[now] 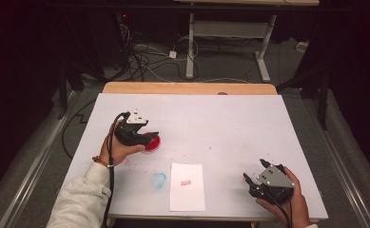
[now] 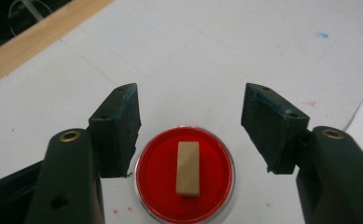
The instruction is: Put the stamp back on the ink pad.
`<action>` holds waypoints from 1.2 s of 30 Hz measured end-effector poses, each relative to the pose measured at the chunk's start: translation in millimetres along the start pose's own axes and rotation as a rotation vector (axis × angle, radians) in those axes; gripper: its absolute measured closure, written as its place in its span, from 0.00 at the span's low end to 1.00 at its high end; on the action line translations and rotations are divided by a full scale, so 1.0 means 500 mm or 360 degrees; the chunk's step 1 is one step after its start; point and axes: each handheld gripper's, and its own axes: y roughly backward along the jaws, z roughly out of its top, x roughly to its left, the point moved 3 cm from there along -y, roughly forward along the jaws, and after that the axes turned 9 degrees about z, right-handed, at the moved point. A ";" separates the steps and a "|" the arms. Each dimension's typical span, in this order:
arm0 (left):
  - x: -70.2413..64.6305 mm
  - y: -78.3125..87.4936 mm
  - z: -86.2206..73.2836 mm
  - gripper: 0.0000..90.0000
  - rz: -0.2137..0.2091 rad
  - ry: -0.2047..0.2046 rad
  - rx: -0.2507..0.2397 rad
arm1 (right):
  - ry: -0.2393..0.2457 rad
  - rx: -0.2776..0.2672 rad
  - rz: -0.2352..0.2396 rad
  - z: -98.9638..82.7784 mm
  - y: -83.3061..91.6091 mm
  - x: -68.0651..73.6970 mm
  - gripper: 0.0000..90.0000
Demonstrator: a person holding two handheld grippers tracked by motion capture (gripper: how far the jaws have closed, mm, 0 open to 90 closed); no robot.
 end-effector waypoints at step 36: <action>-0.079 0.064 0.023 0.19 0.0142 -0.0249 -0.0257 | -0.0010 -0.0048 0.0004 0.005 0.009 -0.001 0.34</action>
